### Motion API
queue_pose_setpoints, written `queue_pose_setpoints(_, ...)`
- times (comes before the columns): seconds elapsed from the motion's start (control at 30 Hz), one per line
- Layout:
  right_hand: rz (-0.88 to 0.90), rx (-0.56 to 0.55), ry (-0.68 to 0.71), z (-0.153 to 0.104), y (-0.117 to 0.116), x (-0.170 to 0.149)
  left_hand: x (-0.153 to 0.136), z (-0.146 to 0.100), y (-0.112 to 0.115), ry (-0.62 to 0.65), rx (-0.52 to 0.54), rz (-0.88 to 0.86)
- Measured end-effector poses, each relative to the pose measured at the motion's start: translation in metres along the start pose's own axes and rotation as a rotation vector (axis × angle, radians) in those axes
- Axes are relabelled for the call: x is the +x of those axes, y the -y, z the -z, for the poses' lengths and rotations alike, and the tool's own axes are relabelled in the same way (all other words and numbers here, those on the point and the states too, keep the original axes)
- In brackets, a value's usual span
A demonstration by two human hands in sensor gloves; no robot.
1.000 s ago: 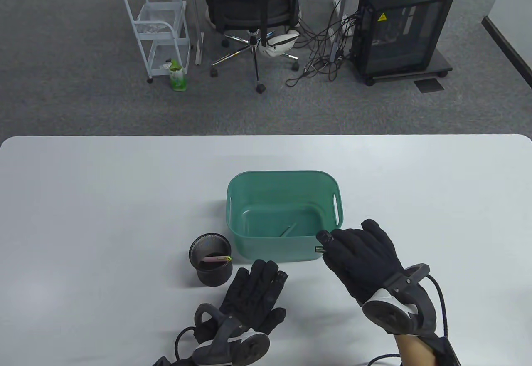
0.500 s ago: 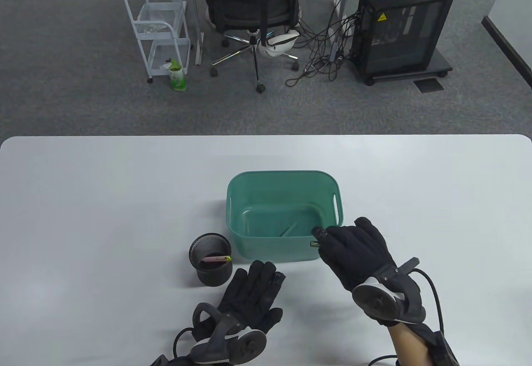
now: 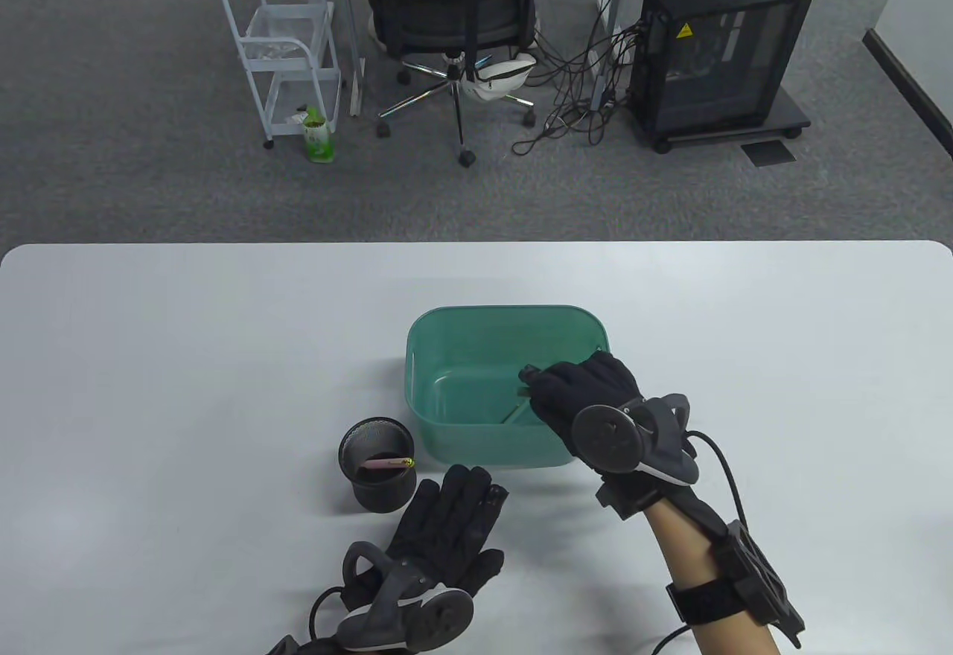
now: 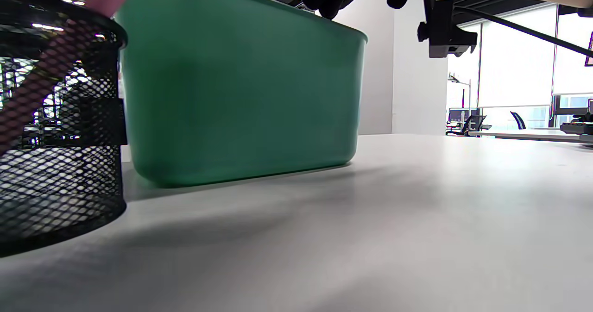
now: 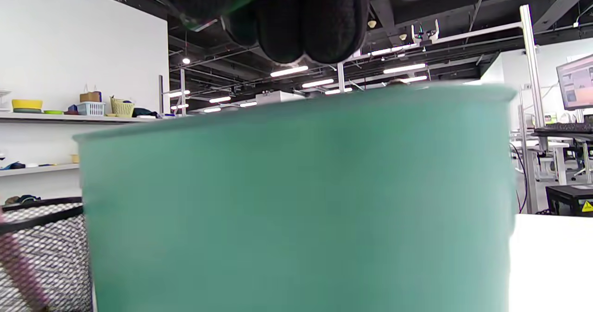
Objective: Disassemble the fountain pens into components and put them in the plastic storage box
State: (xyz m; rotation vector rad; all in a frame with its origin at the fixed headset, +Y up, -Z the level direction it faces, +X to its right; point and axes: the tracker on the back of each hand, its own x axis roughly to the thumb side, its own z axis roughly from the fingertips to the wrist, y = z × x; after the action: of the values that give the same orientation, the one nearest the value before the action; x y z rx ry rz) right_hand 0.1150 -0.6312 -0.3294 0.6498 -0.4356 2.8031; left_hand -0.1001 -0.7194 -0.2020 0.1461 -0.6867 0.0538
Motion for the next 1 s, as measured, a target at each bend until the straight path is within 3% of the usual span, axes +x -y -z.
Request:
queue_pose_setpoints(0.47,0.0,0.093,-0.017,0.013,-0.027,-0.002,-0.001,0.0,0.0,0.001,-0.008,-0.007)
queue_pose_setpoints(1.0,-0.022,0.083,-0.009,0.012,-0.026,-0.001,-0.001,0.0,0.0,-0.003,-0.011,-0.01)
